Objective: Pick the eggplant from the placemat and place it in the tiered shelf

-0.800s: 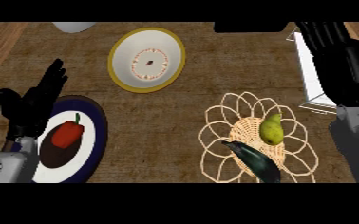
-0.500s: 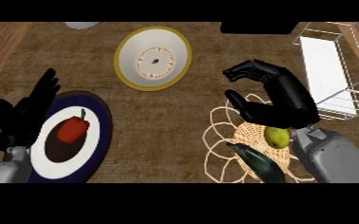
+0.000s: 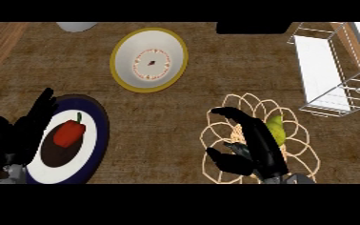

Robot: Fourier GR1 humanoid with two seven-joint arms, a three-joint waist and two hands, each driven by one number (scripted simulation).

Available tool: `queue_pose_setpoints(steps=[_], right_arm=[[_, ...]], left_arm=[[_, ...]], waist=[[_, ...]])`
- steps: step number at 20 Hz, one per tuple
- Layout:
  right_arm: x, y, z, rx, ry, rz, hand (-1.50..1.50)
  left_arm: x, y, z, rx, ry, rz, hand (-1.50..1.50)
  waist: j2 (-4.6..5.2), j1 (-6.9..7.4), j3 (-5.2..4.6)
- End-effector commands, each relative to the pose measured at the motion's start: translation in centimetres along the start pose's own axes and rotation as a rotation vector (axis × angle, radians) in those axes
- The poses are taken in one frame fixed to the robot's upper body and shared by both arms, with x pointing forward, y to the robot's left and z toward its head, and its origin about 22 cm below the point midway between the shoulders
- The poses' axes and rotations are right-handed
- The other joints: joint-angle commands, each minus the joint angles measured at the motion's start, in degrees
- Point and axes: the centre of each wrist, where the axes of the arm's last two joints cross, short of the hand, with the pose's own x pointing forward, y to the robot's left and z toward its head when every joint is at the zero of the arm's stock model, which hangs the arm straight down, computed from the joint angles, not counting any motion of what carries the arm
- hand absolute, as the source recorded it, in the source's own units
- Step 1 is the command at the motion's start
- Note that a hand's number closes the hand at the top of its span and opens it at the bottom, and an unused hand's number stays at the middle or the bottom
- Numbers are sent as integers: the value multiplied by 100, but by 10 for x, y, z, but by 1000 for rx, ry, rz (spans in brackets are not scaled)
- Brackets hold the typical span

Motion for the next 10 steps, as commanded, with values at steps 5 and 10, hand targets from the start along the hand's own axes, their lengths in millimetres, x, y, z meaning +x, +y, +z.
queue_pose_setpoints(steps=[5, 10], right_arm=[[26, -9, 31, -43, 108, 411, -150], [63, -18, 35, 52, 247, 658, -150]], left_arm=[[-15, 6, 6, 14, 19, 6, 0], [-4, 1, 4, 1, 3, 3, 0]], waist=[[-33, -79, -10], [-17, -9, -11]])
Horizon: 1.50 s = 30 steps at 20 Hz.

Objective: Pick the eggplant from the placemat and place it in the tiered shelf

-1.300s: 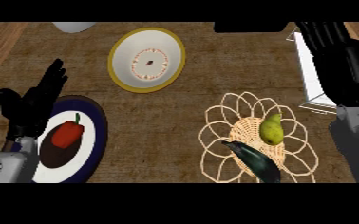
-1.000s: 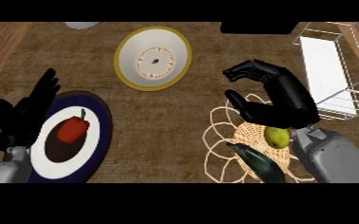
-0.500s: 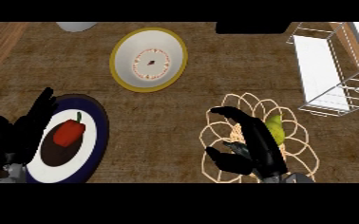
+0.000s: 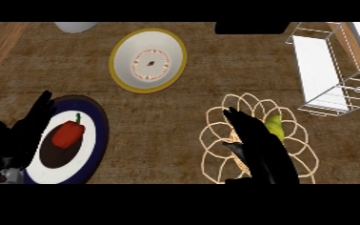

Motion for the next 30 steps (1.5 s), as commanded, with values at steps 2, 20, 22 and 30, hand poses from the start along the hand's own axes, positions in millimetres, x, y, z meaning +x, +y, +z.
queue_pose_setpoints(steps=[2, 20, 22, 30], right_arm=[[19, -12, 14, 119, 108, 279, -150], [24, 8, -8, 455, 216, 700, -150], [31, 4, -25, 461, 206, 686, -150], [-12, -11, -36, 469, 235, 719, -150]], left_arm=[[8, -2, -2, 14, -6, 15, 0], [23, 3, -11, -22, -21, 4, 0], [0, 9, -5, -16, -13, 7, 0], [-8, 1, -13, -7, -8, 7, 0]], waist=[[26, 73, 5], [48, 73, 20], [64, 109, 18], [62, 31, 24]])
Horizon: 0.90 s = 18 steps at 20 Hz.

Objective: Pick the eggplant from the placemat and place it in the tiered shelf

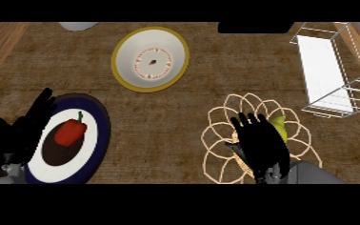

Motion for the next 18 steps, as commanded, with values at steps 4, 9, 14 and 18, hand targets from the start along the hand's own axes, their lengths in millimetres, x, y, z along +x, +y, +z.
queue_pose_setpoints(steps=[4, 9, 14, 18], right_arm=[[-9, -5, -18, 18, 112, 43, -150], [6, 36, -18, 7, 90, 47, -150], [18, 36, -26, 27, 105, 27, -150], [-2, 39, -37, 65, 107, 14, 150]], left_arm=[[-1, -7, -3, 2, 9, 17, 0], [-1, -8, 0, 12, -15, -2, 0], [23, 0, -4, 2, 5, -2, 0], [-4, 8, -6, -4, 20, 5, 0]], waist=[[2, 1, 5], [0, -11, 6], [-1, 0, 7], [5, -13, 5]])
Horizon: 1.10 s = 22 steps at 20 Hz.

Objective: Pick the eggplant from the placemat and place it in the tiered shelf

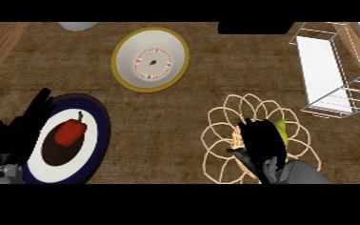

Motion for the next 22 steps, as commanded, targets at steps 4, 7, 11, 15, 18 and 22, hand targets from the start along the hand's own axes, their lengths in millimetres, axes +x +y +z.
queue_pose_setpoints(steps=[4, 7, 11, 15, 18, 22], right_arm=[[2, 38, -5, 37, 4, 29, 150], [-3, 18, -10, 11, -14, 53, 150], [-10, 32, -21, -77, -15, 65, 150], [3, 9, 8, -157, -51, 41, 150], [-52, -44, -29, -239, 330, -255, 150], [-106, -70, -39, -311, 779, -564, 150]], left_arm=[[-9, -6, 0, 11, -10, 2, 0], [-10, -18, -1, 3, -4, -8, 0], [-3, 4, 2, 11, 1, 4, 0], [-13, 13, 0, 8, 16, 25, 0], [-8, -6, 0, -5, 2, -1, 0], [-14, 1, 5, 29, 2, 5, 0]], waist=[[31, -11, 29], [30, 2, 29], [33, 19, 31], [27, -14, 28], [72, -28, 40], [96, -234, 50]])
